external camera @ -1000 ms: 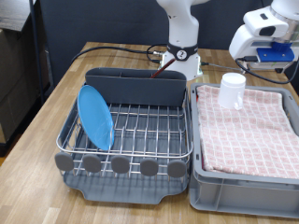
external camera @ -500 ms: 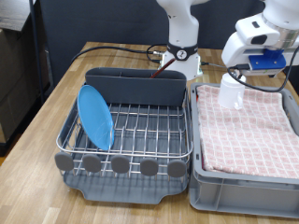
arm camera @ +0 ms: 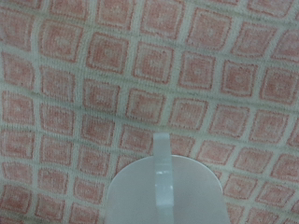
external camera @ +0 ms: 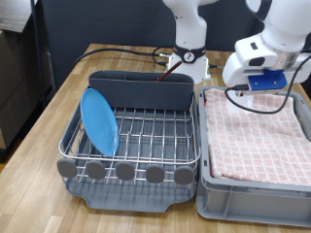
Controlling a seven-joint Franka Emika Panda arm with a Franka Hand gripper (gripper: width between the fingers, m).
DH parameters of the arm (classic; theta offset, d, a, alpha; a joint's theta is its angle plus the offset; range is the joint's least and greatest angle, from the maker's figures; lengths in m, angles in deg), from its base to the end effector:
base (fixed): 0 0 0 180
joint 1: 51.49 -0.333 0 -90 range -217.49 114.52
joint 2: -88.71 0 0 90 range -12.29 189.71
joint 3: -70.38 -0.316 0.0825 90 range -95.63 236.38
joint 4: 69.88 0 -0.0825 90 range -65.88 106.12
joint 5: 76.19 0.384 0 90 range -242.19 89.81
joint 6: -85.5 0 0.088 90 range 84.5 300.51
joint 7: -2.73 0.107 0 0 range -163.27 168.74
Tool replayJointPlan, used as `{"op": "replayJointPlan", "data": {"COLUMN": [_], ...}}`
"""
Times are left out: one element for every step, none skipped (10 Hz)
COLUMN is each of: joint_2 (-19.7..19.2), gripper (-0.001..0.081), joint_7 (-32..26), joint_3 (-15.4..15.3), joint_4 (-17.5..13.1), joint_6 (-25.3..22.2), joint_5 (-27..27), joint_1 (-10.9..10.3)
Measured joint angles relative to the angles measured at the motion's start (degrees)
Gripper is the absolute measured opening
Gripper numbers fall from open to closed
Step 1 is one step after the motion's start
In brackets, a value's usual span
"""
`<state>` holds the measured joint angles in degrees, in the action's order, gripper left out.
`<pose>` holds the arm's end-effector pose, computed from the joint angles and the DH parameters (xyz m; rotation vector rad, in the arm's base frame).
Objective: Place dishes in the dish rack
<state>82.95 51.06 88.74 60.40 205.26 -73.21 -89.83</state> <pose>0.4640 0.1709 0.2951 2.8690 -0.7784 -0.3528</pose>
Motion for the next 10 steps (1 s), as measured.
{"op": "replayJointPlan", "data": {"joint_2": [-0.34, -0.54, -0.67, -0.78, -0.98, -1.19, -1.37, -1.47, -1.56, -1.68], "gripper": [0.0803, 0.0803, 0.0803, 0.0803, 0.0803, 0.0803, 0.0803, 0.0803, 0.0803, 0.0803], "joint_7": [0.19, 0.43, 0.76, 1.0, 1.13, 1.14, 1.13, 1.08, 0.98, 0.79], "joint_3": [0.0, -0.01, -0.05, -0.11, -0.17, -0.2, -0.23, -0.27, -0.32, -0.4], "joint_4": [0.59, 1.28, 1.99, 2.7, 3.32, 3.96, 4.48, 5.06, 5.65, 6.15], "joint_6": [0.81, 1.78, 2.83, 3.66, 4.42, 5.18, 5.86, 6.6, 7.48, 8.36], "joint_5": [0.46, 0.67, 0.93, 1.01, 1.23, 1.6, 2.0, 2.55, 3.15, 3.93], "joint_1": [-0.01, -0.02, -0.05, -0.07, -0.07, -0.07, -0.07, -0.07, -0.07, -0.07]}}
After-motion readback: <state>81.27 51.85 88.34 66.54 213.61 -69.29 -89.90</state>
